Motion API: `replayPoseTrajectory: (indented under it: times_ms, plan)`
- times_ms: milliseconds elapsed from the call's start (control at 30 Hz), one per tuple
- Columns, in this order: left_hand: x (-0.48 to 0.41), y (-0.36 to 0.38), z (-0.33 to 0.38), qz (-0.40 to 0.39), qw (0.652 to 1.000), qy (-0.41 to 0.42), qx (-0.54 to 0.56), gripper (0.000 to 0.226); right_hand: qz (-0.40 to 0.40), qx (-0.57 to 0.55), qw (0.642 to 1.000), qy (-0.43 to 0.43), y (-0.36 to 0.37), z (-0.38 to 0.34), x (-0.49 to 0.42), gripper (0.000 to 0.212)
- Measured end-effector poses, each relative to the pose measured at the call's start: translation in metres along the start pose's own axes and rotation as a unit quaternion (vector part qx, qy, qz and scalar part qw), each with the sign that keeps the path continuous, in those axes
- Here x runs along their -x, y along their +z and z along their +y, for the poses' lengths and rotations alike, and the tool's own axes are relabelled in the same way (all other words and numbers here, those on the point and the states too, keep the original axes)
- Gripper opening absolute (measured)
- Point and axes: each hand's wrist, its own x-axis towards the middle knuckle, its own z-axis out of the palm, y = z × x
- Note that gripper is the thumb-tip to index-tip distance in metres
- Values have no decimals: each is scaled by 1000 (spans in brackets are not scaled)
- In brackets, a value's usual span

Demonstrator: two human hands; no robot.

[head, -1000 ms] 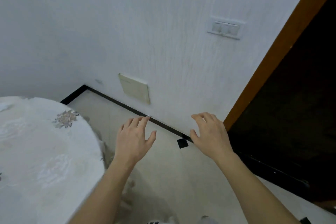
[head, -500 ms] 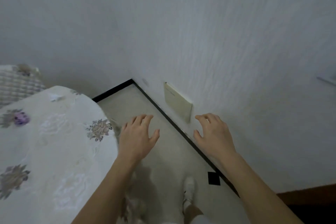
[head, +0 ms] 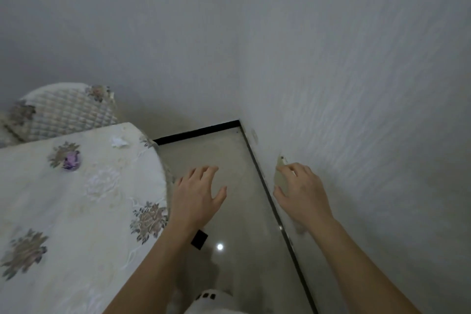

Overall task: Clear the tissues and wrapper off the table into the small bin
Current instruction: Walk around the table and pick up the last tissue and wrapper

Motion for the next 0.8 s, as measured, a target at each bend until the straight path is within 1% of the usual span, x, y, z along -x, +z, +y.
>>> replayPoseTrajectory:
  times_ms: [267, 433, 567, 667, 733, 800]
  plan:
    - [-85, 24, -38, 7, 997, -78, -1, 50, -35, -19, 998, -56, 37, 4, -126, 42]
    - [-175, 42, -79, 14, 995, -97, -3, 52, -34, -18, 997, -73, 65, -6, -228, 44]
    - [-258, 48, -127, 20, 994, -109, -5, 55, -46, -12, 994, -96, 88, -29, -328, 44]
    - [-312, 45, -163, 32, 992, -124, -2, 56, -35, -13, 992, -118, 100, -51, -403, 41]
    - [-344, 44, -185, 40, 990, -136, 5, 54, -25, -18, 991, -127, 105, -65, -447, 40]
    - [-370, 44, -205, 37, 988, -150, 15, 50, -31, -28, 990, -135, 114, -78, -482, 40]
